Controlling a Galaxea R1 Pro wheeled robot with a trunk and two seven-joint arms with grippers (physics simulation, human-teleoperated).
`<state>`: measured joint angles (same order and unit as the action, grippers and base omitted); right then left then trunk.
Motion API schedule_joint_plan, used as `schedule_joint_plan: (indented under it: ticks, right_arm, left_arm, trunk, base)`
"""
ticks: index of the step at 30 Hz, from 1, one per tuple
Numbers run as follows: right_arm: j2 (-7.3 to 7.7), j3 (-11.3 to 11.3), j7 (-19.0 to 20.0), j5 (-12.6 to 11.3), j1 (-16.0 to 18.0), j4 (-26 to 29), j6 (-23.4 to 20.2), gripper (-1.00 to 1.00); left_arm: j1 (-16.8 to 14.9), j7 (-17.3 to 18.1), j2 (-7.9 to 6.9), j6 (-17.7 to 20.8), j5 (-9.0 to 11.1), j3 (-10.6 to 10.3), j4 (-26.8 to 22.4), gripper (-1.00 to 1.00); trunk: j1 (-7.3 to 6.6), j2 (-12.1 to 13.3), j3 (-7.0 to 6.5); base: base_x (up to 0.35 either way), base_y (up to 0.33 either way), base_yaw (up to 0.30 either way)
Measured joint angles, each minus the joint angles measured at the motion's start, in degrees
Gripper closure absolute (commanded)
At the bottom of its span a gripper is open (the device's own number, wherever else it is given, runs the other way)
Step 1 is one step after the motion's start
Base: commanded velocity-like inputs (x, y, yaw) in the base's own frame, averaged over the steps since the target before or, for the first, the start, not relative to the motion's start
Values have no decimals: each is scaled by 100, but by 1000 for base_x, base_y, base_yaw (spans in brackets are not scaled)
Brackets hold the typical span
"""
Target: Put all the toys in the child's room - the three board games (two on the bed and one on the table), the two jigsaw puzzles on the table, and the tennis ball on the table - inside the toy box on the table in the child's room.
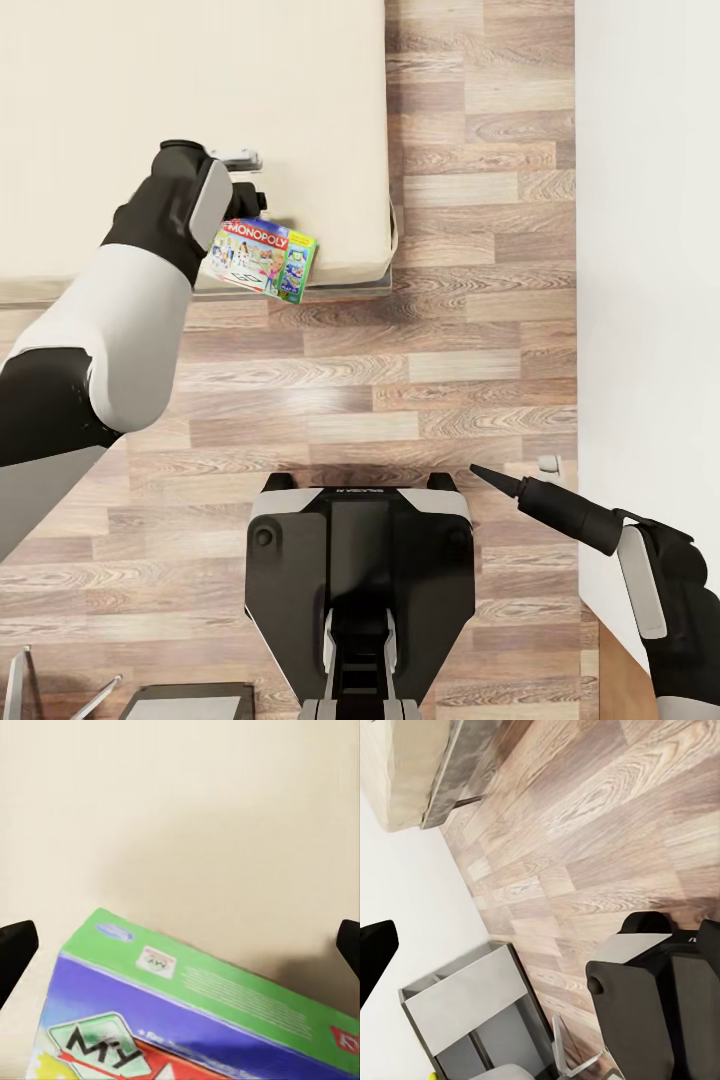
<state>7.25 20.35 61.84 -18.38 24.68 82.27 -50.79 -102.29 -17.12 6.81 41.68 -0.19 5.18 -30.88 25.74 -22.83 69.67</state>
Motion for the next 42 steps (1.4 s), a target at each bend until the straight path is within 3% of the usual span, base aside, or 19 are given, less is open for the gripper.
schedule_joint_plan:
  ticks: [9, 18, 26, 28, 33, 36, 37, 42]
  right_arm:
    - [3, 0, 0, 0, 0, -1, 0, -100]
    - [17, 1, 6, 2, 0, -4, 7, -100]
    - [27, 8, 9, 14, 0, -94, 11, -100]
    - [28, 8, 9, 15, 0, -107, 12, -100]
    - [33, 13, 10, 25, 0, -164, 17, -100]
    - [36, 20, 10, 26, 0, -179, 17, -100]
    - [36, 20, 10, 26, 0, -179, 17, -100]
    - [38, 25, 10, 27, 0, -191, 18, -100]
  left_arm:
    - [0, -243, -183, 51, 1, 43, -437, -100]
    - [0, -336, -643, 345, 43, 99, -922, -100]
    - [0, -280, -1203, 991, 123, 220, -1195, -100]
    - [0, -255, -1265, 1078, 158, 262, -1210, -100]
    - [0, 59, -1696, 1591, 322, 613, -1258, -100]
    - [0, 252, -1940, 1714, 356, 682, -1266, -100]
    - [1, 255, -1943, 1714, 371, 682, -1266, -100]
    - [2, 694, -2444, 1814, 382, 702, -1263, -100]
  trunk:
    - [0, 0, 0]
    - [0, 0, 0]
    - [0, 0, 0]
    - [0, 0, 0]
    - [0, 0, 0]
    - [0, 0, 0]
    - [0, 0, 0]
    - [0, 0, 0]
  base:
    - [0, 0, 0]
    - [0, 0, 0]
    - [0, 0, 0]
    - [0, 0, 0]
    - [0, 0, 0]
    - [0, 0, 0]
    - [0, 0, 0]
    - [0, 0, 0]
